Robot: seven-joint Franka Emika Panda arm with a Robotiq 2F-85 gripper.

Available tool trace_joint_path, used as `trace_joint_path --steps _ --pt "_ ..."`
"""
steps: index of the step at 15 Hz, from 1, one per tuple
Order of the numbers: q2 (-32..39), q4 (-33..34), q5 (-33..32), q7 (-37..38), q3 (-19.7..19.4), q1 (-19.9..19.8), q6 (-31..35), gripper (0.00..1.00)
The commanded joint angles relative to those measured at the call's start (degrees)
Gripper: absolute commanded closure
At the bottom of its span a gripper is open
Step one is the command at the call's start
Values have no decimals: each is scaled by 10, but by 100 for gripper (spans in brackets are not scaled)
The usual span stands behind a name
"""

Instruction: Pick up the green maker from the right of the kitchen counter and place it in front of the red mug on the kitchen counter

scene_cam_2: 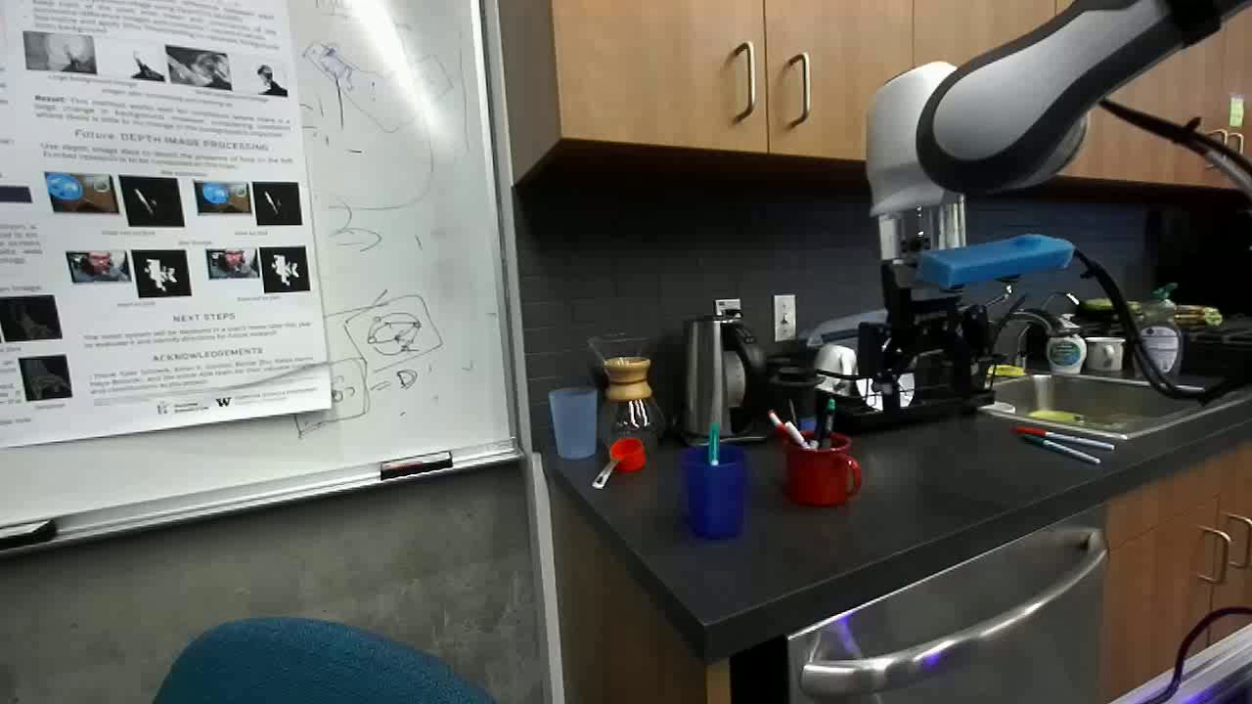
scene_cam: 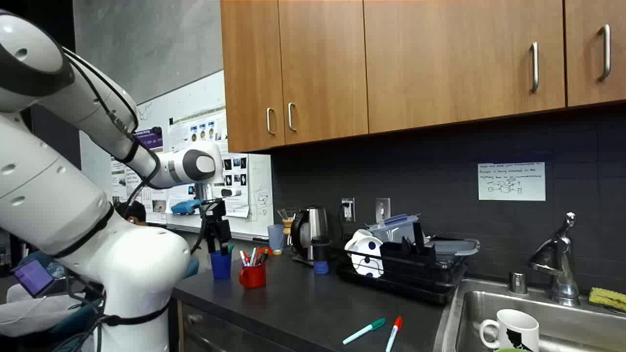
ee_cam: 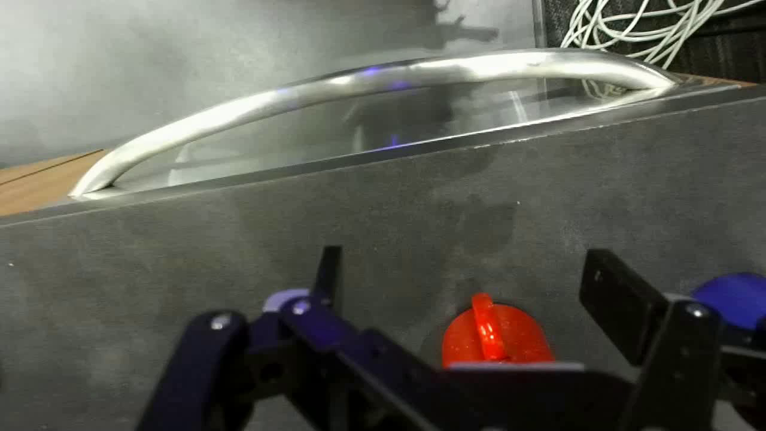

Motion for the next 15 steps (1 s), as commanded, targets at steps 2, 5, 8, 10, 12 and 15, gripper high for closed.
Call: trace_joint_path --steps 2,5,8,10,12,15 --pt "1 1 -5 3 -6 6 0 0" --pt "1 1 -5 3 -6 6 0 0" --pt "1 1 -7 1 -9 2 0 0" --pt "-1 1 -17 -3 -20 -12 6 0" --pt "1 1 -30 -6 -36 -30 11 0" --pt "7 1 -58 -10 -68 -73 24 0"
